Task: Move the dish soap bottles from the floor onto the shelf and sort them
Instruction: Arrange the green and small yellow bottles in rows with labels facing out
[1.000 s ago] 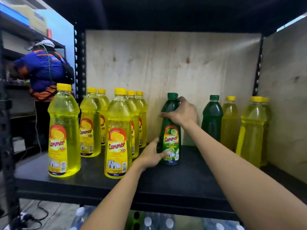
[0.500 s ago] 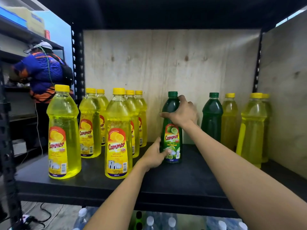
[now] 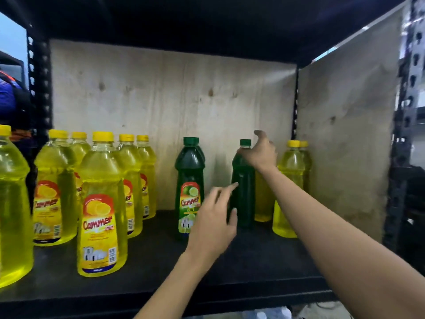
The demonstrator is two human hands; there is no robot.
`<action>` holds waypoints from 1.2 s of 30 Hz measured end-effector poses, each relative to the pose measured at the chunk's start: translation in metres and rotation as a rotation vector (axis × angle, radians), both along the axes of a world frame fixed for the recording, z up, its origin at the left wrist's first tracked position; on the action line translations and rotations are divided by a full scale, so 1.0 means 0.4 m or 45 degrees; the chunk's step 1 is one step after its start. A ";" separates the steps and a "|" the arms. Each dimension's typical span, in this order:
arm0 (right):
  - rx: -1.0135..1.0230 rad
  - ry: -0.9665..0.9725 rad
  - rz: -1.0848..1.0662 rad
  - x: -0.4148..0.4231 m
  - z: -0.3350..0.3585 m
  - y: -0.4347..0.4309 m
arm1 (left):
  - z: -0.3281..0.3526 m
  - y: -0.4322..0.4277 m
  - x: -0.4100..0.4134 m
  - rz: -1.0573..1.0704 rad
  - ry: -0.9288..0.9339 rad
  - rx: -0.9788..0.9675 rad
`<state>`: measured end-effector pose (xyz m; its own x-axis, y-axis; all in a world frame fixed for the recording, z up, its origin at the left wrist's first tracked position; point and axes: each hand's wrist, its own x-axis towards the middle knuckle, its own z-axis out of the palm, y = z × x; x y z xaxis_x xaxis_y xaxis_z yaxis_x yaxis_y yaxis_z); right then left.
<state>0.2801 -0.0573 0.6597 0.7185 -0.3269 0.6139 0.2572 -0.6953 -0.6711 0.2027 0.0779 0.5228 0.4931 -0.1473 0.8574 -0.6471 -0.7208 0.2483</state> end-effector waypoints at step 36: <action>0.159 0.539 1.009 -0.304 0.007 0.034 | 0.049 0.096 -0.107 -0.526 1.066 -0.597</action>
